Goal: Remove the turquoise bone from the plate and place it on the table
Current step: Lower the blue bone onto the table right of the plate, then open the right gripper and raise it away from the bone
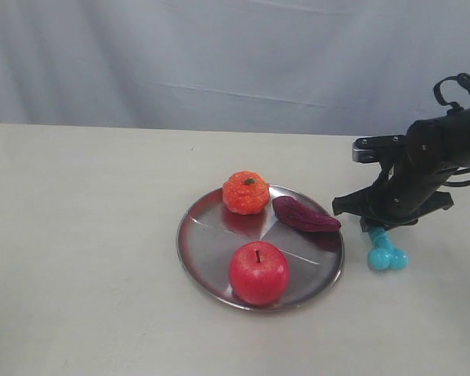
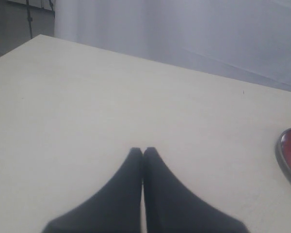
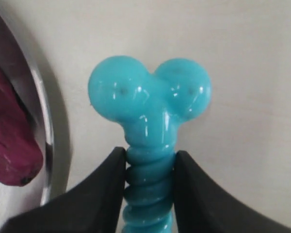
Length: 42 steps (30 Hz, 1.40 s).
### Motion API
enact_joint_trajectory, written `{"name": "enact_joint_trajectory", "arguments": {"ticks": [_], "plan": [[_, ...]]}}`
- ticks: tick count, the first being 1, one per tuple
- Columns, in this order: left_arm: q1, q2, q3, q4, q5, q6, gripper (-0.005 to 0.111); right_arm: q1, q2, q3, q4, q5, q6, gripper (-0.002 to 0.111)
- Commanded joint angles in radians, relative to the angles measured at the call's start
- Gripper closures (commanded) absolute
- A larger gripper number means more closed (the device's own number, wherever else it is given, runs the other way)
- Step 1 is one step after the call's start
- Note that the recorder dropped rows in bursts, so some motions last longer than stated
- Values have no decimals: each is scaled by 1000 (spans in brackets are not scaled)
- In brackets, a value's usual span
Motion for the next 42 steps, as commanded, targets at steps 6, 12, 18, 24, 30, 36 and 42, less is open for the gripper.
{"name": "enact_joint_trajectory", "arguments": {"ticks": [6,12,18,24,30,36,42], "plan": [[1,-1,3,0,-5,-2,107,-7,28,0,-11,-19,7,109],[1,-1,3,0,-5,-2,107,-7,28,0,-13,-23,7,109],[1,-1,3,0,-5,-2,107,-7,28,0,-13,-27,7,108],[1,-1,3,0,-5,-2,107,-7,28,0,-13,-52,12,69],[1,-1,3,0,-5,-2,107,-7,19,-2,-13,-67,38,40],[1,-1,3,0,-5,-2,107,-7,-70,-2,-13,-65,38,42],[1,-1,3,0,-5,-2,107,-7,-246,-2,-11,-10,49,42]]}}
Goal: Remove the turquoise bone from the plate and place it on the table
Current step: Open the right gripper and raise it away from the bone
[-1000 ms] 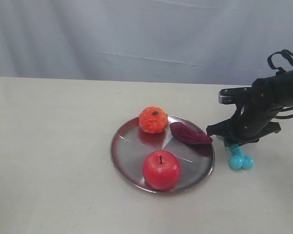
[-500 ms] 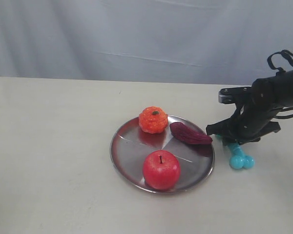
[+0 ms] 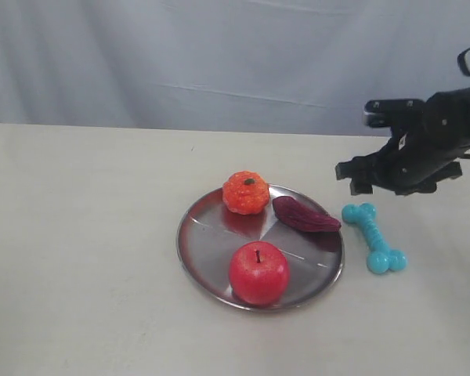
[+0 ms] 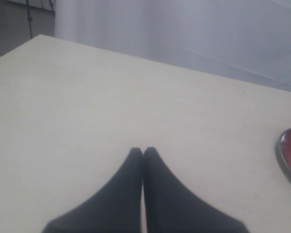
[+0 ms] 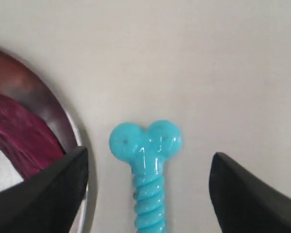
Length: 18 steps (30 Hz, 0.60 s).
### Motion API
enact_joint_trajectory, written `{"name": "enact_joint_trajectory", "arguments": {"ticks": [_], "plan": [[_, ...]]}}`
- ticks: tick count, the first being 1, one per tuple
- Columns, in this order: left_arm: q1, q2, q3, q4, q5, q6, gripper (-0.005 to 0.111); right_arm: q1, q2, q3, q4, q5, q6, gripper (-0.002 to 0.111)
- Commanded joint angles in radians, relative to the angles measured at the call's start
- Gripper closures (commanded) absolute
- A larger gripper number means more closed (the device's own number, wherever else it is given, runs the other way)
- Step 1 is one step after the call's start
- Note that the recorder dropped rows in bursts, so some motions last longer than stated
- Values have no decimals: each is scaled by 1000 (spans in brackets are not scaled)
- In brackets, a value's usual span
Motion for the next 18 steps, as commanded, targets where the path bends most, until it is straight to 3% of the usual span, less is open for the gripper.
{"name": "enact_joint_trajectory", "arguments": {"ticks": [1,18], "plan": [[1,-1,3,0,-5,-2,107,-7,-151,-2,-9,57,18,42],[1,-1,3,0,-5,-2,107,-5,-759,-2,51,543,29,42]]}}
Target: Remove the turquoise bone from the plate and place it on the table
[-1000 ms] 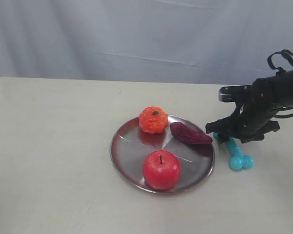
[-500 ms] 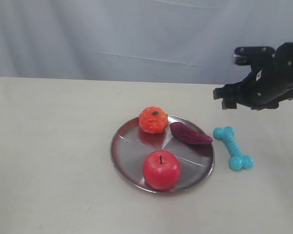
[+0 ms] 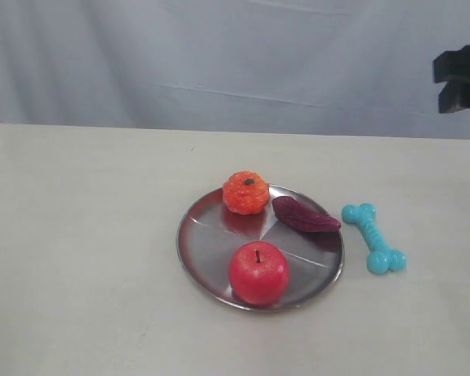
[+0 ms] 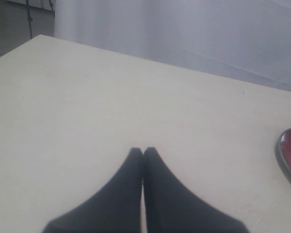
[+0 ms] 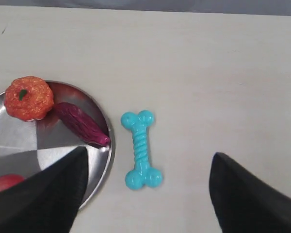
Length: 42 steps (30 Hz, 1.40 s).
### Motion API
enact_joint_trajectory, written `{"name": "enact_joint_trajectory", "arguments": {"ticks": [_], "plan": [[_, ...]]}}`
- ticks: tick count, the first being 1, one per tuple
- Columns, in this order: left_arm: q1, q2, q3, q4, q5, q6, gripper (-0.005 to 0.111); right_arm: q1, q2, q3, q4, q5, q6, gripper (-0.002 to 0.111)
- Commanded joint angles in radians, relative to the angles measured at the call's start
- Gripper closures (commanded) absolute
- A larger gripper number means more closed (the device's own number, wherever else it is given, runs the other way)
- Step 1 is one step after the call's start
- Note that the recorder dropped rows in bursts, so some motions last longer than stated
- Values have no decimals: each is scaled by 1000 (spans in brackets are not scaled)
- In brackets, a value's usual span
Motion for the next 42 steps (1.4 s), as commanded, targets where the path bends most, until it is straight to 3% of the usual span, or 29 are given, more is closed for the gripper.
{"name": "enact_joint_trajectory", "arguments": {"ticks": [1,11,21,24,31,36,42], "plan": [[1,-1,3,0,-5,-2,107,-5,-154,-2,82,125,9,42],[1,-1,3,0,-5,-2,107,-5,-428,-2,213,336,-72,45],[1,-1,3,0,-5,-2,107,-5,-754,123,362,336,-109,87],[1,-1,3,0,-5,-2,107,-5,-863,227,425,336,-109,109],[1,-1,3,0,-5,-2,107,-5,-922,316,478,302,-135,109],[1,-1,3,0,-5,-2,107,-5,-922,336,464,-39,-214,109],[1,-1,3,0,-5,-2,107,-5,-922,467,464,-202,-310,109]]}}
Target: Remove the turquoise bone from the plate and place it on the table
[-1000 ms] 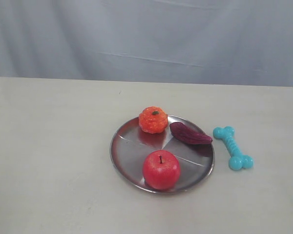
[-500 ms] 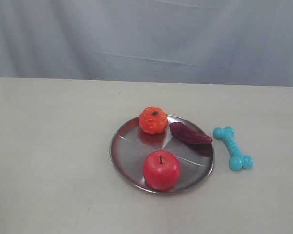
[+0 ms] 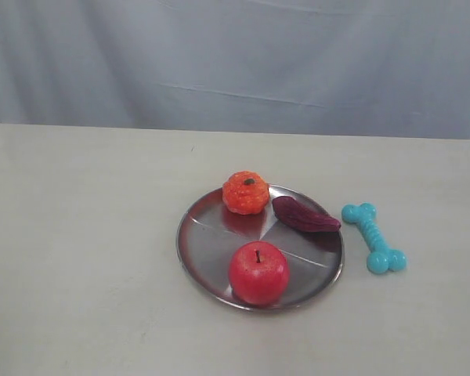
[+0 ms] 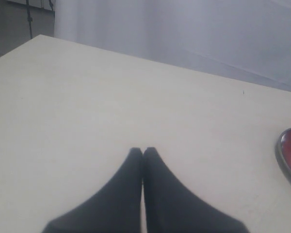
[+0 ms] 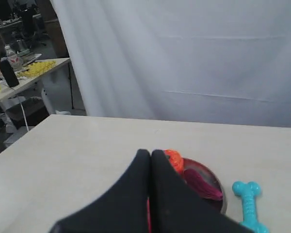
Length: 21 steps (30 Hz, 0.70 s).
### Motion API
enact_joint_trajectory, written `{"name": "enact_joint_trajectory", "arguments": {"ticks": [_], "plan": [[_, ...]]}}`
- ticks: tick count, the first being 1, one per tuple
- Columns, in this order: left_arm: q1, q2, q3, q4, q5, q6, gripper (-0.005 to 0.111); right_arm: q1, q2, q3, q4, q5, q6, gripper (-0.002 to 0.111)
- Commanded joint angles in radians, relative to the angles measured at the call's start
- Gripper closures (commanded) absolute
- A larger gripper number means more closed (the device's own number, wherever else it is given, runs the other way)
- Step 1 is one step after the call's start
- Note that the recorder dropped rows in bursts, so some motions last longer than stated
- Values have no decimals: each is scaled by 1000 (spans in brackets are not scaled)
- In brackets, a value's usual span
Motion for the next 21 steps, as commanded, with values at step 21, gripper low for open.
{"name": "enact_joint_trajectory", "arguments": {"ticks": [21], "plan": [[1,-1,3,0,-5,-2,107,-104,-322,805,-206,-648,-86,109]]}}
